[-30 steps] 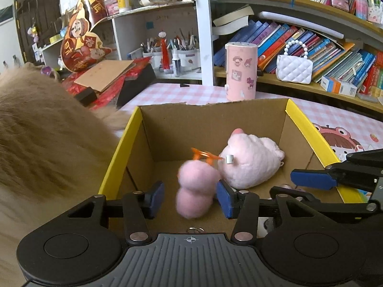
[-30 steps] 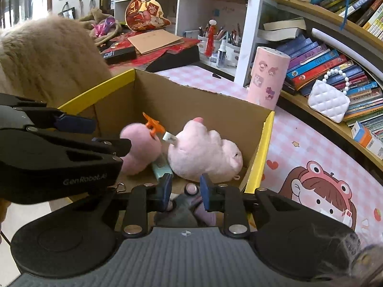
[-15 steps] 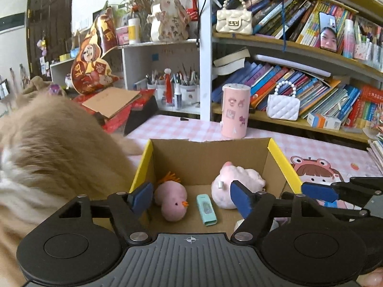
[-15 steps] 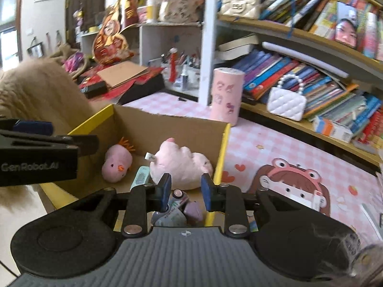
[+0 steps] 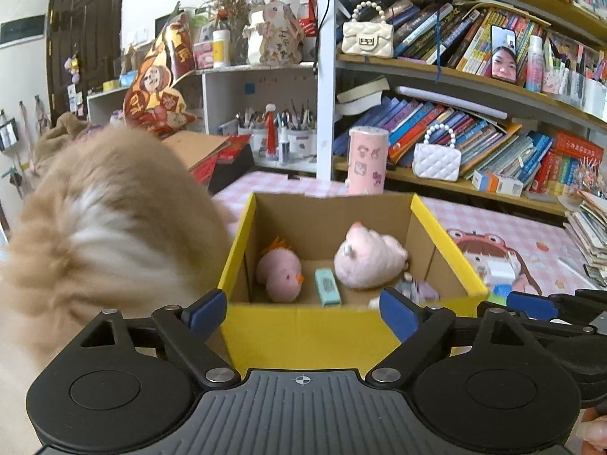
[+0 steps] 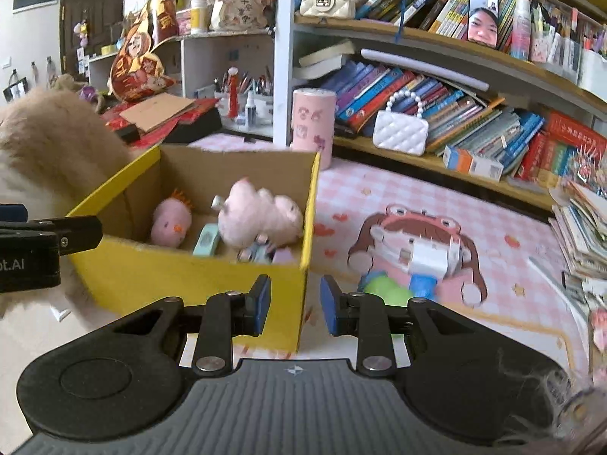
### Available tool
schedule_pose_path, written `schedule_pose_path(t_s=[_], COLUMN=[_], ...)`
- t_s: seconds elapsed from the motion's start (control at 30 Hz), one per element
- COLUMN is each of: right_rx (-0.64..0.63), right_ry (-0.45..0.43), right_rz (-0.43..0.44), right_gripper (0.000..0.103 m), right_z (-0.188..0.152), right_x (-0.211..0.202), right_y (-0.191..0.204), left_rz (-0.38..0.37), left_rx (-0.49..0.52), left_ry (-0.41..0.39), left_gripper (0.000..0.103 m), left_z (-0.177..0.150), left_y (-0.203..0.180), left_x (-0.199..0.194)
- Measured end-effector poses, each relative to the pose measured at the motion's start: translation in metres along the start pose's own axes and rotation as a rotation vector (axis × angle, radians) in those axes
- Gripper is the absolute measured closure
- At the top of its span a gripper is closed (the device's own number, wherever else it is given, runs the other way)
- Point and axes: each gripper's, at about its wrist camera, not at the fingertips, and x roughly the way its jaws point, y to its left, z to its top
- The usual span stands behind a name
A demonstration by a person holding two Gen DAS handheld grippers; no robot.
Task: Organize objects
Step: 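Withdraw both tools from the box toward the green-and-blue toy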
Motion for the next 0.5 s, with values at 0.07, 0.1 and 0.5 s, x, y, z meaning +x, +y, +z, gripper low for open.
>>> schedule_pose_path(t_s=[0.07, 0.1, 0.5], right_rx=[-0.001, 0.001, 0.03], right_ry=[0.018, 0.029, 0.072], right_rz=[-0.006, -0.01, -0.072], right_gripper=[0.073, 0.073, 0.067], right_z=[-0.011, -0.017, -0.062], right_x=[-0.007, -0.01, -0.049], right_y=[0.006, 0.008, 0.025], left_rz=[0.003, 0.007, -0.015], left_rx=[-0.002, -0.003, 0.041], left_ry=[0.018, 0.029, 0.096], left_gripper=[0.01, 0.01, 0.01], left_z=[-0.01, -0.015, -0.055], left_y=[0.002, 0.004, 0.001], left_x=[-0.006, -0.009, -0.043])
